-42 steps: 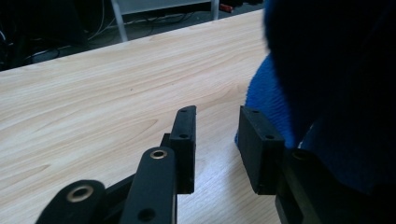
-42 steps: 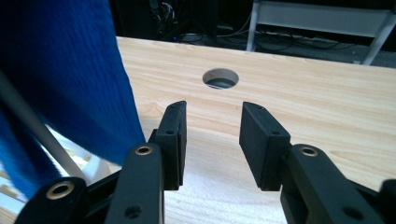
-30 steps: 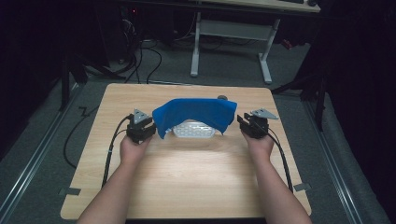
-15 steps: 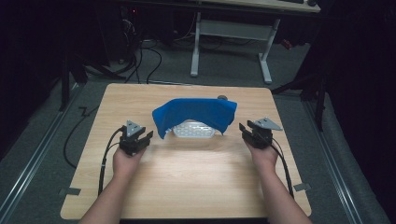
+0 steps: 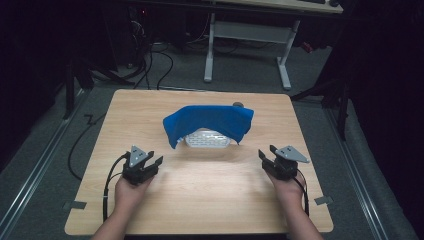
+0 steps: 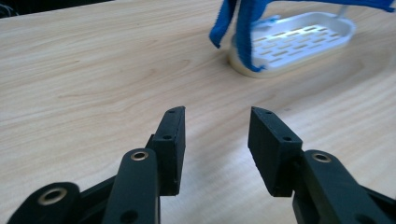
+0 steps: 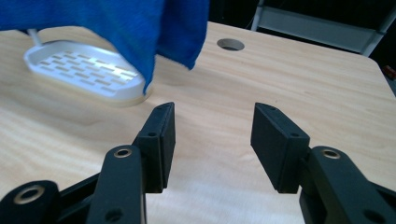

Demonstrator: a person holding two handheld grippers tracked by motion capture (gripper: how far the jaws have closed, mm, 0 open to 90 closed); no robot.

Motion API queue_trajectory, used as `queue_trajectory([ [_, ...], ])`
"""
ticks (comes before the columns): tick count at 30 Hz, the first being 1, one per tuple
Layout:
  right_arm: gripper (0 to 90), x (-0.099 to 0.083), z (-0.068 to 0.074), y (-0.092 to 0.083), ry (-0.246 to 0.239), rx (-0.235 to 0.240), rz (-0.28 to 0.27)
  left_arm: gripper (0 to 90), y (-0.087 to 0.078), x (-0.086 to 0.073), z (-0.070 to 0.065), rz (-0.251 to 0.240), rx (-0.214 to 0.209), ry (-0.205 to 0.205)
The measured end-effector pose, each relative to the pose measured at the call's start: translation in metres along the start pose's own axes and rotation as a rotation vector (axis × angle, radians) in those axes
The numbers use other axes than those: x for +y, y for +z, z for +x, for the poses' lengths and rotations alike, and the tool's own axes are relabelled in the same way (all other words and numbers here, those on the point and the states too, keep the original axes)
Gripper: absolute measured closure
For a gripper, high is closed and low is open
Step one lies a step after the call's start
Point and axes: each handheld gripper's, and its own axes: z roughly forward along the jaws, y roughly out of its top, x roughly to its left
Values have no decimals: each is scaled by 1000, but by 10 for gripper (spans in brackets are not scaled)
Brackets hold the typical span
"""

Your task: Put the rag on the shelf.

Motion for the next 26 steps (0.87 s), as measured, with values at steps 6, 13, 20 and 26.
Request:
queue_trajectory([
  [6,463,-17,12,-23,-14,3,10,541,-16,-15,-17,25,-36,8],
  [13,440,-44,22,-57,-33,18,43,509,-45,-35,-52,72,-97,42],
  [20,442,-50,28,-61,-36,36,59,499,-41,-32,-55,76,-100,60],
  [26,444,-52,26,-59,-32,39,65,498,-41,-33,-51,78,-92,44],
])
